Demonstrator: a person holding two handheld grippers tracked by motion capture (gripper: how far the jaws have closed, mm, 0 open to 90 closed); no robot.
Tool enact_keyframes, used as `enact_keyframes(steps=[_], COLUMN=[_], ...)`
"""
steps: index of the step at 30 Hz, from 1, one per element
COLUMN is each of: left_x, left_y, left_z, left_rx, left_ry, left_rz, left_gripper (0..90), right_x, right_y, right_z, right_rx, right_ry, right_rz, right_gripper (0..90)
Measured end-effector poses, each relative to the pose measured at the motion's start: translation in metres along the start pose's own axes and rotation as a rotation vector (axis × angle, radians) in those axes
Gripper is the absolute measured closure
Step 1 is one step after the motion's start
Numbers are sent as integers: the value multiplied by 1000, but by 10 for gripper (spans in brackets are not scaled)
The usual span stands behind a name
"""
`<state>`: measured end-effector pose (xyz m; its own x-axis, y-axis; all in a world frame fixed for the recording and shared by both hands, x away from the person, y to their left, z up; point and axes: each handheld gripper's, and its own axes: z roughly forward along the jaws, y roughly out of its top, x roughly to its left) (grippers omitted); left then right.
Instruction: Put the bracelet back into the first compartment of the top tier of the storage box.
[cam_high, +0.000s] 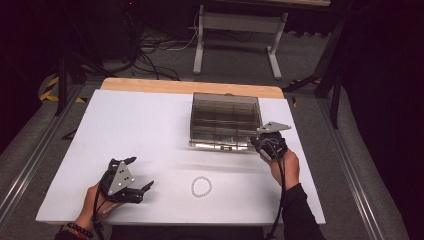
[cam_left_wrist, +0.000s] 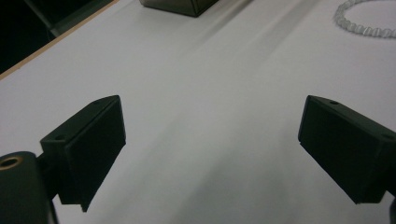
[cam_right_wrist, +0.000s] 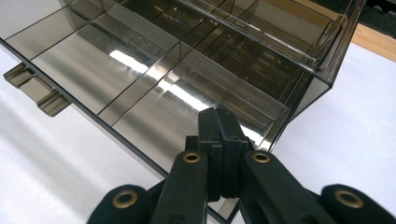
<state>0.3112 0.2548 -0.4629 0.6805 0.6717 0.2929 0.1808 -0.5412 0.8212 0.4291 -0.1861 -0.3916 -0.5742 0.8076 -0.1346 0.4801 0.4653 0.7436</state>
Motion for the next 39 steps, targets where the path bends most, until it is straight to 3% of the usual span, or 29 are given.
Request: enact_keyframes(steps=[27,32,39], left_x=[0,0,0], left_y=[0,0,0], left_z=[0,0,2], left_rx=[3,1,3], left_ry=[1,-1,-4], left_rz=[-3,-2,-3], left_gripper=[83,83,83], right_x=[-4,-4,5], right_y=[-3,-2,3], right_z=[-2,-4,-3], right_rx=[-10,-26,-66], right_ry=[12,1,31], right_rz=[3,4,-15], right_gripper=[900,892,900])
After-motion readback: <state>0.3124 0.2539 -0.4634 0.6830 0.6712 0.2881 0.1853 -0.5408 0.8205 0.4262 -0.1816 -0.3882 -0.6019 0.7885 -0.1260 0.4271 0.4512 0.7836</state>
